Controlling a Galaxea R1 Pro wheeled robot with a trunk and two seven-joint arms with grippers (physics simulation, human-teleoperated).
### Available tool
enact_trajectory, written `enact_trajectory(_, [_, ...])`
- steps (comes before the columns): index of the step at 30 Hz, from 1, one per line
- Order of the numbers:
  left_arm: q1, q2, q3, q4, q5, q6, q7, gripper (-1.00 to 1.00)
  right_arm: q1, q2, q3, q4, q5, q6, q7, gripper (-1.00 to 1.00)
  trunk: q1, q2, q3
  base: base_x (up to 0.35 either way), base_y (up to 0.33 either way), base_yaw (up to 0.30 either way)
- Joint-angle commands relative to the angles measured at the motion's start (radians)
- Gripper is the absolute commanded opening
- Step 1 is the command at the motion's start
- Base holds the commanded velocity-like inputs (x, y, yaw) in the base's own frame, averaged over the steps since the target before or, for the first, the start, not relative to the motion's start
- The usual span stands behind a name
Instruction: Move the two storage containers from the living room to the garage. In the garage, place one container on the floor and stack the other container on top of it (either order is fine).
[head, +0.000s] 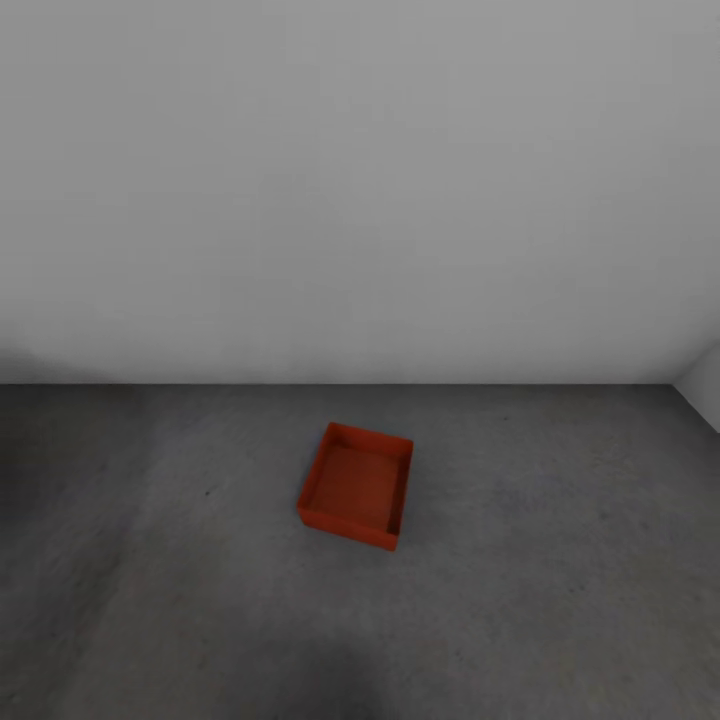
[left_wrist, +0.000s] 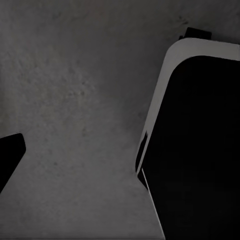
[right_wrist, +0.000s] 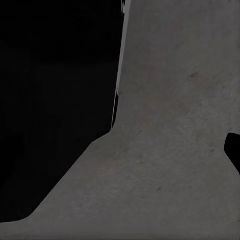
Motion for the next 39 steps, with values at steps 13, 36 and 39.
enact_trajectory(13, [0.031,-0.011,0.000,0.001,0.005,-0.005,-0.002,1.00,0.009,0.006,0.009,0.003,-0.008,-0.006,0.000,1.00,0.000,-0.001,-0.001,0.000,0.000,0.000])
enact_trajectory(36, [0.035,-0.017,0.000,0.001,0.005,-0.007,-0.002,1.00,0.010,0.021,0.008,0.003,-0.010,-0.006,-0.001,1.00,-0.004,0.006,0.005,0.000,0.000,0.000])
enact_trajectory(39, [0.035,-0.017,0.000,0.001,0.005,-0.007,-0.002,1.00,0.010,0.025,0.008,0.003,-0.012,-0.007,-0.001,1.00,-0.004,0.006,0.009,0.000,0.000,0.012])
